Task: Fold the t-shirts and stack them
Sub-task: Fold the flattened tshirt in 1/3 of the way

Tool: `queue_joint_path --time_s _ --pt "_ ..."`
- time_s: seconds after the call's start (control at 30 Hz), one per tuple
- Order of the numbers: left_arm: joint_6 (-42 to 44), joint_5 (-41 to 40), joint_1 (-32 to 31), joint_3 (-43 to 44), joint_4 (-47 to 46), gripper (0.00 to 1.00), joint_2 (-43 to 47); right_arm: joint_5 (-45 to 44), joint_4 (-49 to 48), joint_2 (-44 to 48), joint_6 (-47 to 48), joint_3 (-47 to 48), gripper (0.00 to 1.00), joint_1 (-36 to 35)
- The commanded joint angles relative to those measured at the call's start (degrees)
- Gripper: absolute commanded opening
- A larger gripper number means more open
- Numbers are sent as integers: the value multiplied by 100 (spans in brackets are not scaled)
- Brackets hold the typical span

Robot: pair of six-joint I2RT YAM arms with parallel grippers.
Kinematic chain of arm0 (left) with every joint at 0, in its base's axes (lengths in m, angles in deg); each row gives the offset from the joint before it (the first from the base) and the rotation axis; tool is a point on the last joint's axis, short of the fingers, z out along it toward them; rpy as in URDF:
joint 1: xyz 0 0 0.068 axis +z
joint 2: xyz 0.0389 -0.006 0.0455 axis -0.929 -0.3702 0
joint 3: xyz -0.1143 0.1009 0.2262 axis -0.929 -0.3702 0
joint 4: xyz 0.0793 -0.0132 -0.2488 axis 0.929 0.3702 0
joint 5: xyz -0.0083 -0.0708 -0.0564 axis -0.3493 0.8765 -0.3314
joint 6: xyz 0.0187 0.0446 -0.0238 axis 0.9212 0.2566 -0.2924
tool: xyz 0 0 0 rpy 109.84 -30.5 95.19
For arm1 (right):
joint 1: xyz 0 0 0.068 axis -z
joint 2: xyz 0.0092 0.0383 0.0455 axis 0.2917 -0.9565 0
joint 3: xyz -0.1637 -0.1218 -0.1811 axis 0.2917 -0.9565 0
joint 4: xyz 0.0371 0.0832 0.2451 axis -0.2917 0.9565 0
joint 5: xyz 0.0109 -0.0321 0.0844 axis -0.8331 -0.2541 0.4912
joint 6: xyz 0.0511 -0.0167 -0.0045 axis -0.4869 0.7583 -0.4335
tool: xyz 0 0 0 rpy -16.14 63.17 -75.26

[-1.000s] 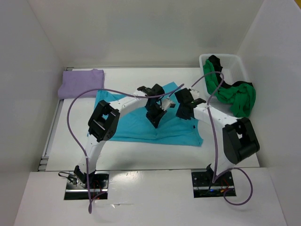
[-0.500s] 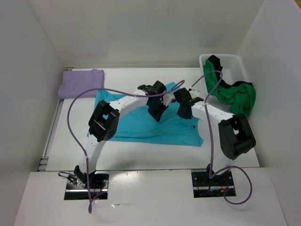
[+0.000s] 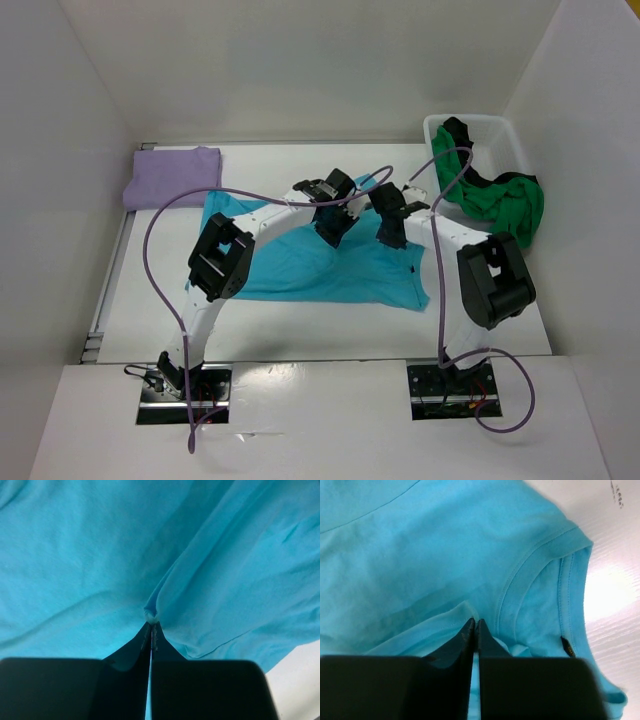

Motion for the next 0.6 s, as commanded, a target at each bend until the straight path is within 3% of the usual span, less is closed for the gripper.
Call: queue_joint_path --time_s 0.0,0.1,0.17,0.3,0.43,0.57 --pt "-72 -175 -31 75 -178 0 -16 -267 -124 -131 -101 318 12 79" --pt "-11 -122 -83 128 -117 15 -69 -267 -124 -202 -101 370 40 79" --pt "42 -122 -83 128 -116 28 -121 -328 -54 -202 -101 423 46 79" --pt "42 -472 -83 180 -64 31 -122 -530 349 437 -390 423 57 79" --pt "112 -1000 65 181 -64 31 307 -583 1342 1290 -1119 -77 74 79" --pt "305 -1071 452 -354 146 32 1037 -93 1827 2231 -1937 -964 75 79"
